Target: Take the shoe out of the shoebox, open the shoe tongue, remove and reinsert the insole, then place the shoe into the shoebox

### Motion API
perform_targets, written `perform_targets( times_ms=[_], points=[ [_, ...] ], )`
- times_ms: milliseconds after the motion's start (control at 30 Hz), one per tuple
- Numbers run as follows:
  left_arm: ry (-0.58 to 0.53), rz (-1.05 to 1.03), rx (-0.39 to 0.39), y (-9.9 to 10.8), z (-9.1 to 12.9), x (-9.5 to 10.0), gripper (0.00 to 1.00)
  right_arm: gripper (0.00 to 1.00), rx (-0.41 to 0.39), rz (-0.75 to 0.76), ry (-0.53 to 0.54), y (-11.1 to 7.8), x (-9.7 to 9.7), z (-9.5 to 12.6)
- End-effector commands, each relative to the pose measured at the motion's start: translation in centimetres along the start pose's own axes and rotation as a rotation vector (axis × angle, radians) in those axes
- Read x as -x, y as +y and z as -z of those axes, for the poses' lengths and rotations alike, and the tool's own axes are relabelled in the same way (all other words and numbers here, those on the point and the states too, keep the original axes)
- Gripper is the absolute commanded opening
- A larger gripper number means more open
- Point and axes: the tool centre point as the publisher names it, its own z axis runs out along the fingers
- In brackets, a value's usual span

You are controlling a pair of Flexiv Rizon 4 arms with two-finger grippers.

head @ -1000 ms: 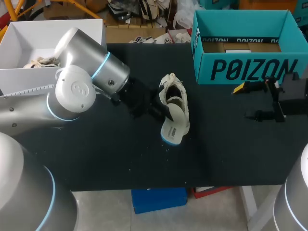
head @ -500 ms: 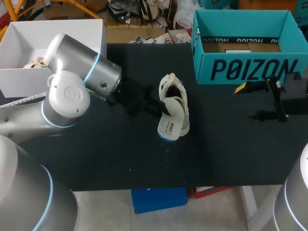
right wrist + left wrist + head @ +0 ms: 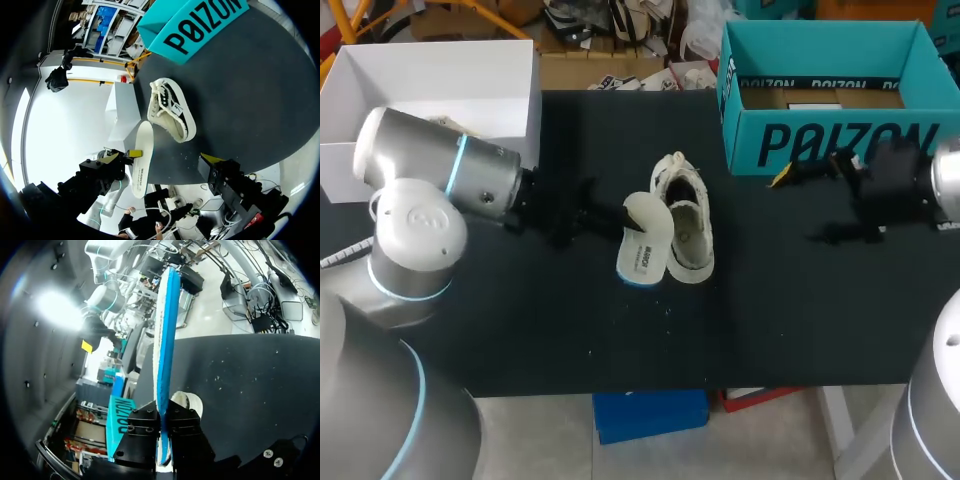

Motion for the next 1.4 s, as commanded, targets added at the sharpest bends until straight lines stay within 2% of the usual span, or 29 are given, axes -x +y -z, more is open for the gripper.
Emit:
perform_targets(
  times_ms=[33, 300, 467, 633, 733, 1000, 1233, 1400],
  points=[
    [-0.088, -0.003, 0.030, -1.0, 1.4, -0.6, 0.00, 1.00, -0.004, -0.001, -0.008, 0.6, -0.2, -1.0],
    [-0.152, -0.025, 0.052, -1.1, 3.6, -0.1, 0.00, 1.00, -0.004, -0.001, -0.008, 0.6, -0.2, -1.0],
    [-0.163, -0.023, 0.064, -1.0, 4.1, -0.3, 0.00, 1.00, 0.018, -0.039, -0.011, 0.2, -0.1, -1.3],
    [-0.155, -0.016, 0.064, -1.0, 3.8, -0.5, 0.00, 1.00, 0.077, -0.184, 0.079, -1.0, -0.1, -4.1],
    [-0.153, -0.022, 0.058, -1.2, 3.8, -0.3, 0.00, 1.00, 0.090, -0.214, 0.098, -1.5, -0.5, -5.9],
    [-0.164, -0.032, 0.057, -1.2, 4.4, -0.2, 0.00, 1.00, 0.072, -0.214, 0.112, -1.9, -2.2, -10.1],
    [-0.177, -0.028, 0.070, -1.1, 5.3, -0.4, 0.00, 1.00, 0.023, -0.184, 0.065, -1.4, -4.2, -13.5],
    [-0.183, -0.026, 0.074, -1.0, 5.5, -0.4, 0.00, 1.00, 0.023, -0.184, 0.065, -1.4, -4.2, -13.5]
  ],
)
